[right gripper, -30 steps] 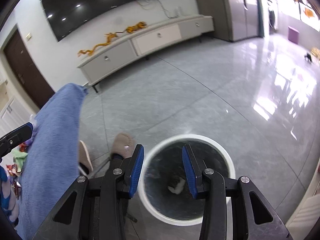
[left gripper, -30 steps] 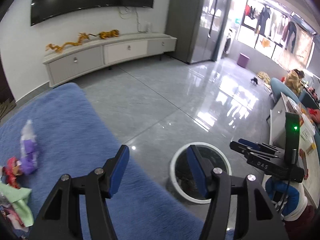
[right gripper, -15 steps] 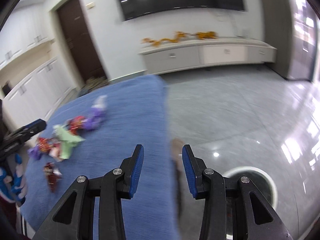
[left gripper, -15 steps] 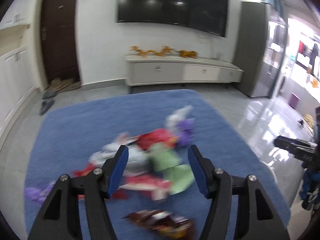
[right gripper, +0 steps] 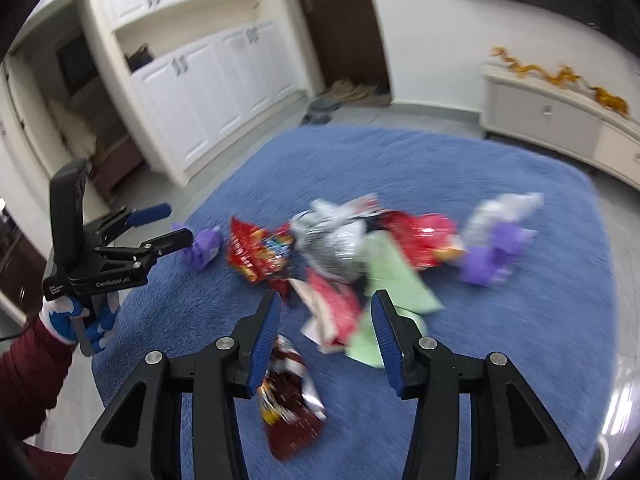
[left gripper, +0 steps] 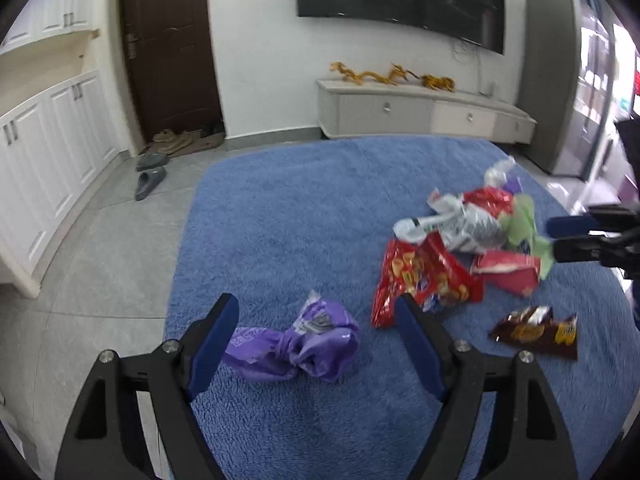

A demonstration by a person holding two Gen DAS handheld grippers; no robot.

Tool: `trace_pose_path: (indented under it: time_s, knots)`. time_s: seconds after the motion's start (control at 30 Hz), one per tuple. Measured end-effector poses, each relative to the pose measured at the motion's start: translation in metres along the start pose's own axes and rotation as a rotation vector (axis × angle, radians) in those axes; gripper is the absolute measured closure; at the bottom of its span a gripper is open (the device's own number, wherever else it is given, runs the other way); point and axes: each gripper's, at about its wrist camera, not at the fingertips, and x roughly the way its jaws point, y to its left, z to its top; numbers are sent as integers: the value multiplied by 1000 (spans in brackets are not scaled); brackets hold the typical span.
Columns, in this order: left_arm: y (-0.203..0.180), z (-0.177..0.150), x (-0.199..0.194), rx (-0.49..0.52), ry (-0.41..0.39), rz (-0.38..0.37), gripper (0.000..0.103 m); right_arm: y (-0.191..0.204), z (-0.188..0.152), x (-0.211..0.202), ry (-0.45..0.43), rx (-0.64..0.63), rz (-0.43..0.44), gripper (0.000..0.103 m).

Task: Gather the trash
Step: 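Grasp the purple plastic bag with the left tool while the right tool grasps the pink wrapper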

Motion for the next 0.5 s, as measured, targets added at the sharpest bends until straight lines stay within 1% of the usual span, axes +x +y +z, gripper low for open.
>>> trace_pose_path:
  time_s: [0.1, 0.2, 0.33, 0.4, 0.43, 0.47, 0.5]
  knots:
    - [7, 0, 12, 20, 26, -20, 24, 7, 4, 26, 68, -42, 5, 56]
    - [10, -5, 25, 43, 69, -37, 24, 6, 6, 49, 135, -71, -2, 54]
    - [0, -16, 35, 72, 112, -66, 24, 4, 4, 61, 182, -96, -5, 54]
    - [-4, -20, 38, 73, 120, -72, 25, 6, 3, 63, 187, -110, -5, 54]
    - [-5, -21, 39, 65, 123, -75, 27, 7, 2, 63, 188, -115, -4, 54]
    - [-5, -22, 41, 58, 123, -74, 30, 7, 1, 63, 189, -123, -10, 57]
    - [-5, -22, 41, 48, 122, -71, 40, 9, 1, 63, 190, -129, -16, 66]
